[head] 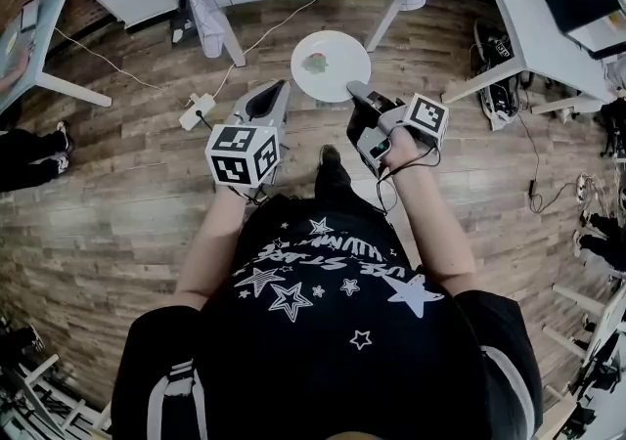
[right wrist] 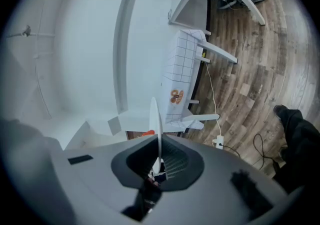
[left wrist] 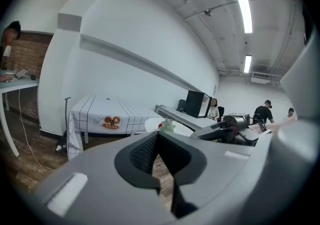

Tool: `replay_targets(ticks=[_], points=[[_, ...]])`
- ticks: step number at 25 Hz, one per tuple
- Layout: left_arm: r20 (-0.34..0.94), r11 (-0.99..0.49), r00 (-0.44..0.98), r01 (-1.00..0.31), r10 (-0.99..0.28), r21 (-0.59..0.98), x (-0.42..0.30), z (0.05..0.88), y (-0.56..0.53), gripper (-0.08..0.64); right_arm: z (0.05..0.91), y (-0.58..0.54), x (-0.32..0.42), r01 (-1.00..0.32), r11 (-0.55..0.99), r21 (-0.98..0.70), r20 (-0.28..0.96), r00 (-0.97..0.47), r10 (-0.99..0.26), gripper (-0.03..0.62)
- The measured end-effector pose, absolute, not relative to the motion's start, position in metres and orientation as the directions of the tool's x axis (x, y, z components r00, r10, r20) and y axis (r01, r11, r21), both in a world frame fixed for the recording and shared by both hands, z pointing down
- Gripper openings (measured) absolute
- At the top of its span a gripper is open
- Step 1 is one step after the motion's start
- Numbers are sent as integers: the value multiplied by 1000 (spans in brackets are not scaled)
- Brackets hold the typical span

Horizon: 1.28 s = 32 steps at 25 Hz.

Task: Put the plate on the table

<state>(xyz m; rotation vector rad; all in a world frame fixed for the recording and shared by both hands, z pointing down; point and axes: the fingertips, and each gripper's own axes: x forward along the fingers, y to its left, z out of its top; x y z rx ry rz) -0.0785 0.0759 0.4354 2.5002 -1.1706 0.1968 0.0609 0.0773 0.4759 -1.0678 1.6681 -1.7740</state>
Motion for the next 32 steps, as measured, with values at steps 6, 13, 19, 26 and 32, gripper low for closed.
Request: replay_targets(ticks=[6, 13, 19, 26, 32], points=[[306, -565, 631, -775, -713, 284, -78, 445, 74, 9, 475, 76, 63, -165, -148, -975, 218, -589, -778, 20], [313, -553, 624, -780, -716, 292, -73, 447, 62, 9, 478, 63, 70, -172, -156, -973, 229, -595, -771, 20], [314, -529, 597, -801, -738, 281, -62, 439, 32, 9, 475, 27, 88, -161, -153, -975, 219, -600, -770, 21], [306, -514, 570, -821, -762, 250, -48, 424, -14, 9, 458, -29, 106, -168, -117, -979, 197, -620, -760, 21], [290, -508, 552, -833, -782, 218, -25, 410, -56, 9, 447, -78, 134, -150, -85, -985, 162, -634, -756, 21]])
